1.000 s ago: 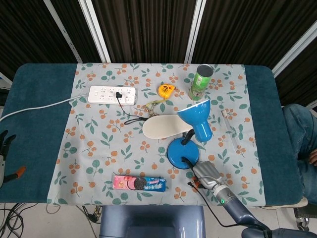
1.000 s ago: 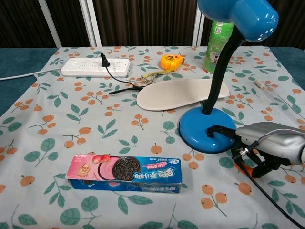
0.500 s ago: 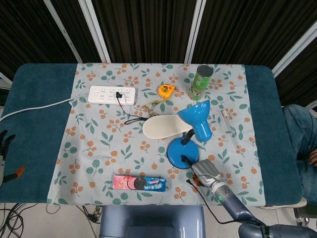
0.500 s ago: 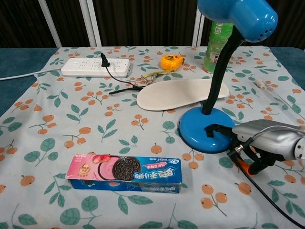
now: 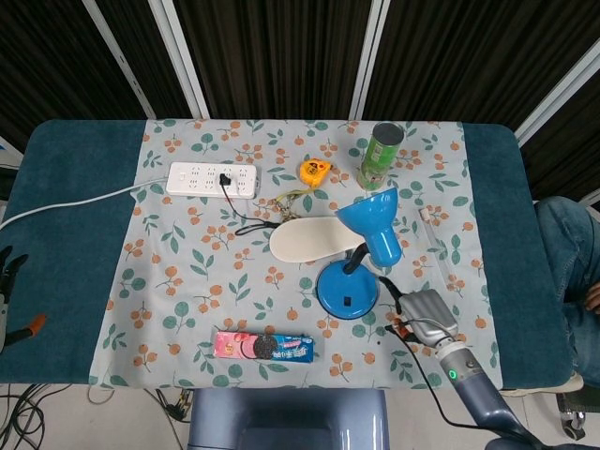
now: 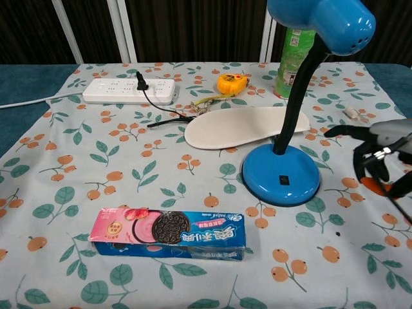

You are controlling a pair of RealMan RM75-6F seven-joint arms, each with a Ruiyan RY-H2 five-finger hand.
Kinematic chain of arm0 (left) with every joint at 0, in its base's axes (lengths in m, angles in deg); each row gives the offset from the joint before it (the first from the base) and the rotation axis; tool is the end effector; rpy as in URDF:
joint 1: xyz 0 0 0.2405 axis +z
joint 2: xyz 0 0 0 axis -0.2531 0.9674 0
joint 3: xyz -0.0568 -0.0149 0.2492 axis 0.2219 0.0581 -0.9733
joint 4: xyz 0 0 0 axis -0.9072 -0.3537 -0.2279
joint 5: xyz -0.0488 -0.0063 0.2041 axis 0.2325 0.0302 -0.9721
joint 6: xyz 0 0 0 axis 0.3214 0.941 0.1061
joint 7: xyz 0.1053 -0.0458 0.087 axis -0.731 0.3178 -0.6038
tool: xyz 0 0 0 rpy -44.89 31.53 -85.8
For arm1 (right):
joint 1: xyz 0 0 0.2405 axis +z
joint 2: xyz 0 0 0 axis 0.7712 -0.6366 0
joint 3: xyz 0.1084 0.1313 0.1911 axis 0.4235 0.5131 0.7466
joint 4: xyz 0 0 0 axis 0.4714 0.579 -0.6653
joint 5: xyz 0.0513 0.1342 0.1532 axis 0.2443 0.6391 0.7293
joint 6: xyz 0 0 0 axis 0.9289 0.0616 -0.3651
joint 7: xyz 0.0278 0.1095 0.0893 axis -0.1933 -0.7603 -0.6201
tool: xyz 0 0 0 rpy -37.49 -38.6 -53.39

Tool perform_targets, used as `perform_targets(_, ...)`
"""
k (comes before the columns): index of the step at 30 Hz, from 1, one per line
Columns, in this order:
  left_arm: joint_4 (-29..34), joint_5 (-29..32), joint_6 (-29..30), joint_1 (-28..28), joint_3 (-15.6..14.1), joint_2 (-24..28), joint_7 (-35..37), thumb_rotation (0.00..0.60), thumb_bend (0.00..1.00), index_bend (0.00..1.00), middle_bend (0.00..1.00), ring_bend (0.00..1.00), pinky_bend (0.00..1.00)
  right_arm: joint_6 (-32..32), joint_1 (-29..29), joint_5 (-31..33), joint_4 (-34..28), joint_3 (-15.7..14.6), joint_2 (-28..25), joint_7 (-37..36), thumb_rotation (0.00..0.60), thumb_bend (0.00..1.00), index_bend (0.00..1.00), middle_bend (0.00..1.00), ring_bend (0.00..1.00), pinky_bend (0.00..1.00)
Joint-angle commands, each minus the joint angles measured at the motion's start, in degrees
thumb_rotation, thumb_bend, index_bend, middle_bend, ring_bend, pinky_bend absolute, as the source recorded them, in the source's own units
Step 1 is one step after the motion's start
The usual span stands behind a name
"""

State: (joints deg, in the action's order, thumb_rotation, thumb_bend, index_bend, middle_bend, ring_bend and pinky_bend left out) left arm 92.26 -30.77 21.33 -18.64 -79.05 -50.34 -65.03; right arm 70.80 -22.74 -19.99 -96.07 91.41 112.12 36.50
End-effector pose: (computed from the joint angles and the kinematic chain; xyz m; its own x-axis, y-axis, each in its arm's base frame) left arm -0.3185 0.1810 0.1709 0.5004 -0.0215 0.8655 0.8623 0.1023 -0.4960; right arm -0.2081 -0.2470 0.0506 0.4717 -0.3869 0.7924 -0.8810 -0.2454 0.4046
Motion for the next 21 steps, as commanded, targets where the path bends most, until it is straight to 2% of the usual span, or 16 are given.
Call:
perform_targets(1,0.05,0.02,0.03,0.02,-0.02,-0.03,-0.18,0.6,0.17,0.12,0.01,0.0,0.06,6.25,-4.58,-4.46,-5.59,-1.88,-8.06,-2.56,0.6,0.38,0.03,0.32,0.37,1.0)
perform_targets(5,0.11,0.02,0.21,0.12,-0.04,-0.07,-0.5,0.6,0.17,0.12,0.01,0.0,0.06,15.19,-9.88,-11.64,-4.4,-2.9,-10.39,-7.65,0.6,0.28,0.03,0.18,0.21,1.0)
perform_targets(11,0.16,-0.3,0.59,0.24,-0.13,-0.11,-0.9,0.6,0.18,0.12,0.01,0.0,0.06,26.01,-16.48,-20.01,2.93,-5.1,-9.35,-10.56,0.6,0.27,0.03,0.07,0.09,1.0)
perform_targets(12,0.17,-0.31,0.61,0.27,-0.15,-0.11,-0.93,0.6,0.18,0.12,0.01,0.0,0.06,27.38,-17.3,-20.71,4.3,-5.14,-8.67,-11.12,0.6,0.27,0.03,0.06,0.09,0.93)
perform_targets(13,0.18,-0.31,0.61,0.28,-0.18,-0.12,-0.97,0.6,0.18,0.12,0.01,0.0,0.06,28.61,-18.03,-21.31,5.64,-5.11,-8.0,-11.67,0.6,0.27,0.03,0.06,0.08,0.73)
perform_targets(14,0.2,-0.29,0.58,0.32,-0.23,-0.11,-1.04,0.6,0.18,0.12,0.01,0.0,0.06,30.15,-18.93,-21.95,7.67,-4.96,-7.06,-12.41,0.6,0.27,0.03,0.06,0.08,0.43)
perform_targets(15,0.22,-0.29,0.56,0.34,-0.27,-0.1,-1.1,0.6,0.18,0.12,0.01,0.0,0.06,31.0,-19.42,-22.23,8.95,-4.8,-6.48,-12.72,0.6,0.27,0.03,0.06,0.08,0.19)
perform_targets(16,0.23,-0.32,0.56,0.35,-0.3,-0.09,-1.16,0.6,0.18,0.12,0.01,0.0,0.06,31.7,-19.83,-22.42,10.18,-4.62,-5.96,-12.77,0.6,0.27,0.03,0.06,0.08,0.06)
perform_targets(17,0.24,-0.36,0.57,0.36,-0.33,-0.08,-1.24,0.6,0.18,0.12,0.01,0.0,0.06,32.15,-20.11,-22.46,11.27,-4.4,-5.53,-12.62,0.6,0.27,0.03,0.06,0.08,0.01)
perform_targets(21,0.34,-0.21,0.35,0.32,-0.39,-0.06,-1.62,0.6,0.18,0.12,0.01,0.0,0.05,31.61,-20.31,-21.73,14.21,-3.65,-5.1,-12.6,0.6,0.27,0.03,0.06,0.08,0.0)
